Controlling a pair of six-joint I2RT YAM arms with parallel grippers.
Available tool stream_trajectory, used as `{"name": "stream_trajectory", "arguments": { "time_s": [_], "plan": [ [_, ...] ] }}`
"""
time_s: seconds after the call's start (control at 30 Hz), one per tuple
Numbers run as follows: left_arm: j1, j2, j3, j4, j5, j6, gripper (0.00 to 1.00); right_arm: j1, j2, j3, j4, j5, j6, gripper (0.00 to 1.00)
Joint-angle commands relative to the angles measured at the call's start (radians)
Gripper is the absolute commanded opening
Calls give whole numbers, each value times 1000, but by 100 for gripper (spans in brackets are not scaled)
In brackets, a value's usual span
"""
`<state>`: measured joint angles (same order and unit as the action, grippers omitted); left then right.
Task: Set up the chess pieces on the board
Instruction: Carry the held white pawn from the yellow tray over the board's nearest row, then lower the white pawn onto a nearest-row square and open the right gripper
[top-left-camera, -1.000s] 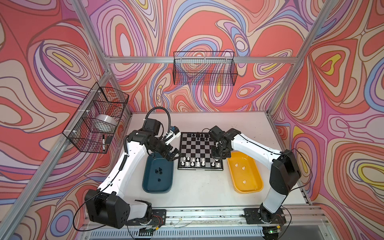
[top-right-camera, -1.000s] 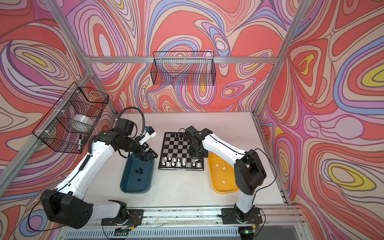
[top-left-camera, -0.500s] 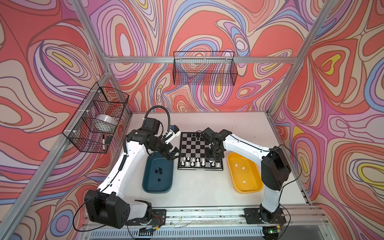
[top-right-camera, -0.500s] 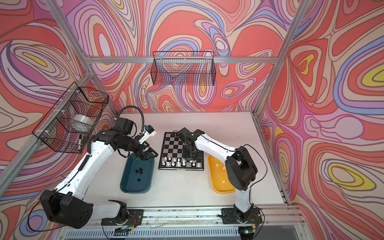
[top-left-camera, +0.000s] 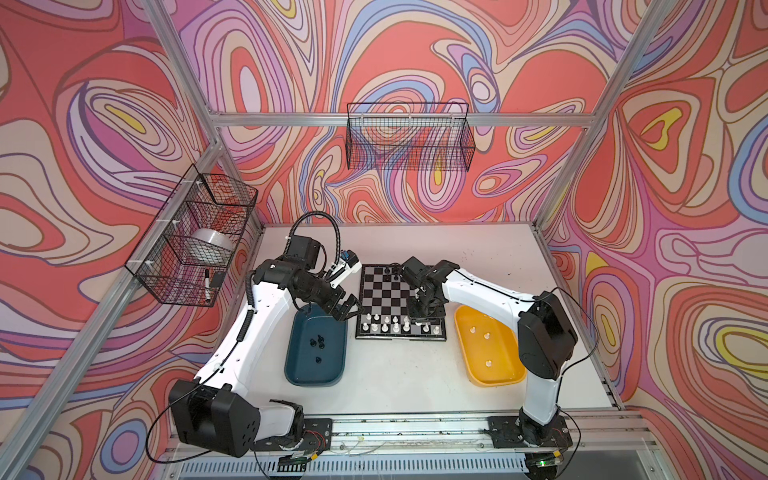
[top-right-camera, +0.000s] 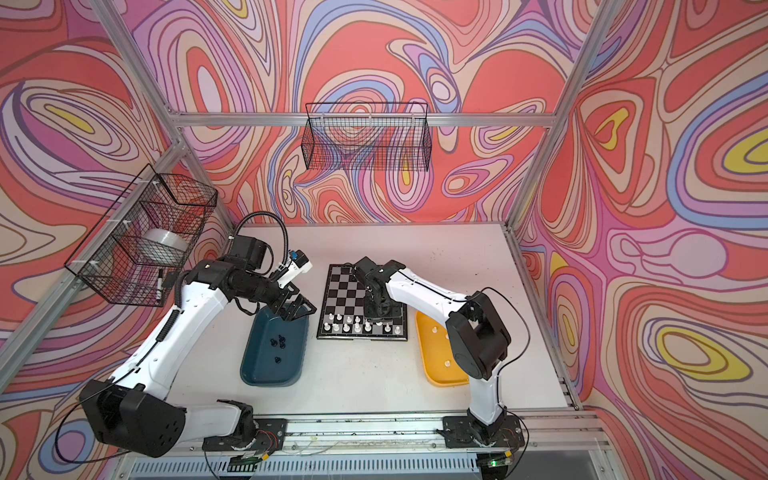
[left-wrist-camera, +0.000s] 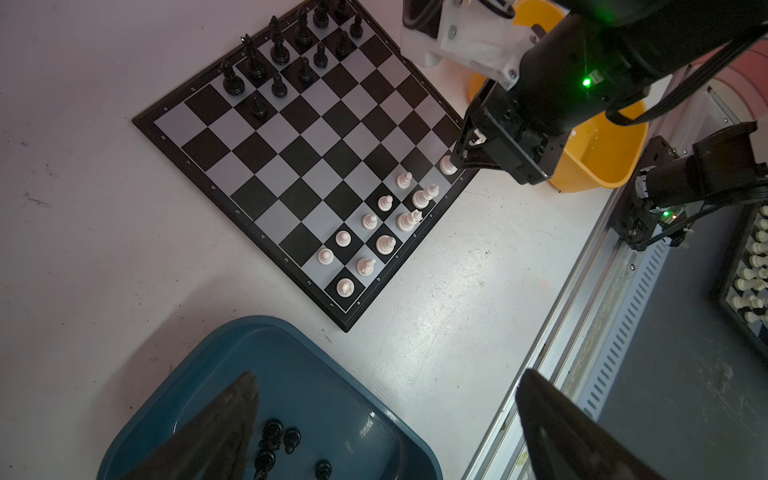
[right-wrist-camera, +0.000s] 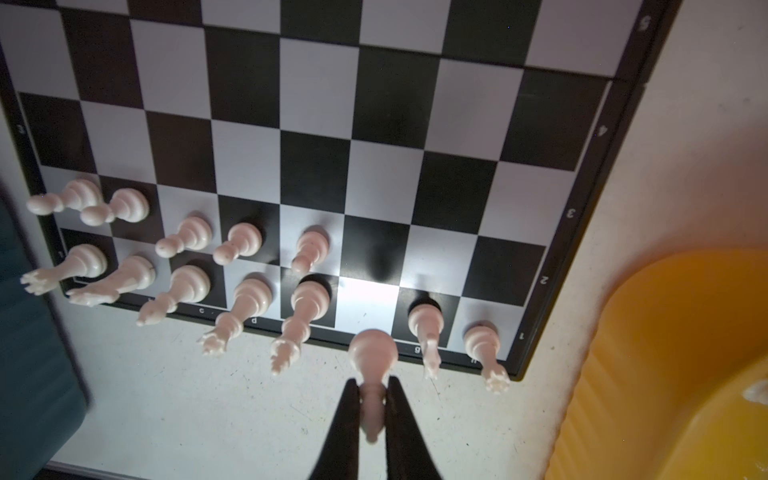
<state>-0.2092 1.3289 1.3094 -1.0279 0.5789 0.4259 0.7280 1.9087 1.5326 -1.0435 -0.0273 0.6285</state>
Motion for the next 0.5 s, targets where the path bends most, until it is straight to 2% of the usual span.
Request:
{"name": "stream_trajectory", "arguments": {
  "time_s": [0.0,0.47],
  "plan": [
    [6,-26,14,-18,15,15,97,10,30,18,10,-5,-10,11],
    [5,-31,15,-22,23,20,97,23,58,19,12,3,-14,11]
  ]
}}
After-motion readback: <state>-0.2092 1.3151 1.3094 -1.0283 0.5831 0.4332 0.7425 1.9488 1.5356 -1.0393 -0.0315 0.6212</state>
